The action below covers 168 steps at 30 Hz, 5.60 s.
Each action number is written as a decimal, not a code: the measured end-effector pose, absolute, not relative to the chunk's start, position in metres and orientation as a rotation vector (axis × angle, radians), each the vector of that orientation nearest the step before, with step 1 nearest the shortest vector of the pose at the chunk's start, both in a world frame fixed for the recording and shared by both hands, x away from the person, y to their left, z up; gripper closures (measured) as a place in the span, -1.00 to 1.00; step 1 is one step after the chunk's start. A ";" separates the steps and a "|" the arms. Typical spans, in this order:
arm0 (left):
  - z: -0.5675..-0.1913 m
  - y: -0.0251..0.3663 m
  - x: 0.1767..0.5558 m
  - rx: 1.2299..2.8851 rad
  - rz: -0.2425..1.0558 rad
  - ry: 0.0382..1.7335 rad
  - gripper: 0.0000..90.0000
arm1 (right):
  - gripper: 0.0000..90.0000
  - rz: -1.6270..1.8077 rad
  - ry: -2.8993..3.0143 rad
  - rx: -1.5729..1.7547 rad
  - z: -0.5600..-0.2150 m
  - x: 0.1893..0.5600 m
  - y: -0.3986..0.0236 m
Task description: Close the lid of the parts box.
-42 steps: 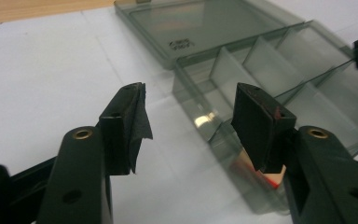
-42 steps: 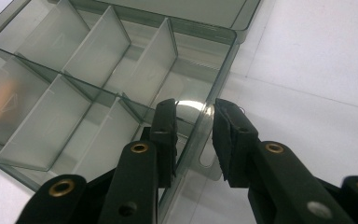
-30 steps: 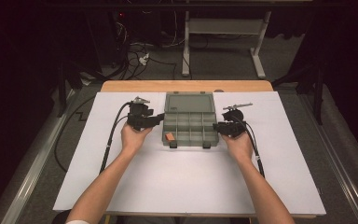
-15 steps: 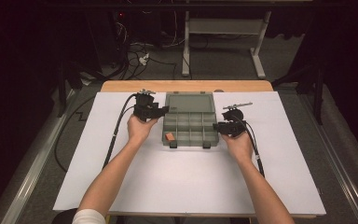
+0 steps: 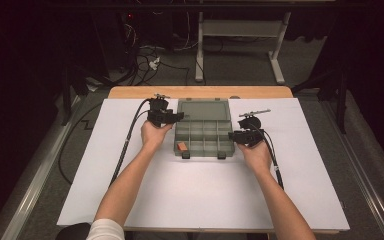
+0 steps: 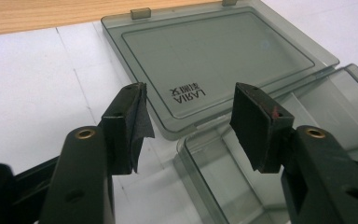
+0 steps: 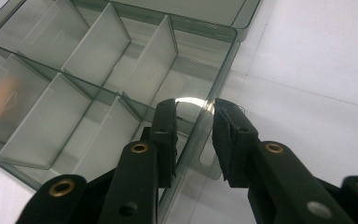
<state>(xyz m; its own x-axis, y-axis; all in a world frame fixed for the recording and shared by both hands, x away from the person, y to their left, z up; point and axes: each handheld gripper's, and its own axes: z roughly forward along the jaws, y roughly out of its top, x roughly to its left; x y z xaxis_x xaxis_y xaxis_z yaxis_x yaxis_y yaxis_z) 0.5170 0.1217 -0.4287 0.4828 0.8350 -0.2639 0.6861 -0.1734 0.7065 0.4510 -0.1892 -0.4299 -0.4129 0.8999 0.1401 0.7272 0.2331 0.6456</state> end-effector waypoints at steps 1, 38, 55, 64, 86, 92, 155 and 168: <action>-0.429 0.121 0.518 1.920 0.230 1.266 0.01 | 0.57 0.951 2.245 1.525 -0.430 0.451 -0.189; -0.464 0.120 0.547 1.832 0.052 1.359 0.03 | 0.57 0.935 2.249 1.496 -0.430 0.449 -0.188; -0.462 0.123 0.551 1.836 -0.019 1.381 0.02 | 0.57 0.922 2.271 1.508 -0.428 0.452 -0.188; -0.460 0.123 0.549 1.834 -0.028 1.386 0.03 | 0.57 0.914 2.286 1.512 -0.427 0.454 -0.188; -0.462 0.130 0.552 1.787 -0.118 1.386 0.00 | 0.57 0.898 2.301 1.523 -0.426 0.456 -0.188; -0.460 0.130 0.550 1.797 -0.096 1.378 0.06 | 0.57 0.895 2.304 1.516 -0.426 0.456 -0.188; -0.436 0.121 0.533 1.899 0.167 1.235 0.31 | 0.57 0.848 2.332 1.554 -0.422 0.461 -0.186; -0.429 0.118 0.526 1.952 0.234 1.208 0.34 | 0.57 0.848 2.332 1.555 -0.421 0.461 -0.186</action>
<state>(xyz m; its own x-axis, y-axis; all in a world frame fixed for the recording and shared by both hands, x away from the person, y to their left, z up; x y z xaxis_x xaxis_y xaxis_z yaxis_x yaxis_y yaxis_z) 0.5263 0.1176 -0.4292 0.5245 0.8154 -0.2448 0.6654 -0.2133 0.7153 0.4605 -0.1858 -0.4214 -0.4198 0.8974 0.1360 0.7752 0.2765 0.5680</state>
